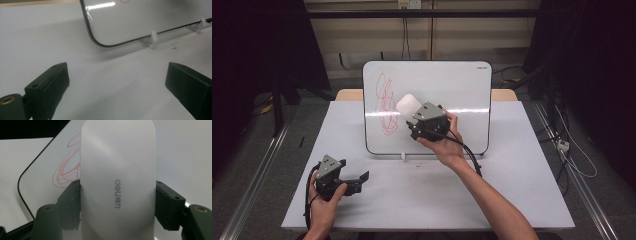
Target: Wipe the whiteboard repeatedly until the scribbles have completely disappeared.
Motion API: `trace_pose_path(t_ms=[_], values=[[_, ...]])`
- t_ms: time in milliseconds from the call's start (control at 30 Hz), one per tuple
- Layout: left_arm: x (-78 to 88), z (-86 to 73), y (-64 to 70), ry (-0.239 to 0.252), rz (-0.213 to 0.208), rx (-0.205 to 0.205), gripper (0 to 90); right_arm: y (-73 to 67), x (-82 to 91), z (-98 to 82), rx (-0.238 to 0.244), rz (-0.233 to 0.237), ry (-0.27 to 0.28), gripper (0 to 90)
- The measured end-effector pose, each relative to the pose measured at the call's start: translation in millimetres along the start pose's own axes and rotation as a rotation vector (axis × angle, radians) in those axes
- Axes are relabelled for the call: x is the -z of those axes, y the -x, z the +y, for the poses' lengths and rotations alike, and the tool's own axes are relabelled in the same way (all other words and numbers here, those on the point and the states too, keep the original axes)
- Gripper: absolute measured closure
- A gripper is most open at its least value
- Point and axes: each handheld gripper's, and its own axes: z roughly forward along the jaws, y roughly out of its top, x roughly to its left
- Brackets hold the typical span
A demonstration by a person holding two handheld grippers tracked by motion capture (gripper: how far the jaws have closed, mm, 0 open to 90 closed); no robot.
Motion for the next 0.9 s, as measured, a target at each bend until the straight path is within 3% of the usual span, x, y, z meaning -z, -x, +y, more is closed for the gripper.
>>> trace_pose_path(t_ms=[333,900], values=[[-3.4,1.5,1.7,-0.006,0.000,0.004,5.2,-3.5,-8.1,18.7,0.023,0.009,0.012,31.4],[1.5,-1.7,-0.6,-0.002,-0.006,0.006,5.3,-4.8,-32.9,47.5,0.076,-0.037,0.026,31.4]])
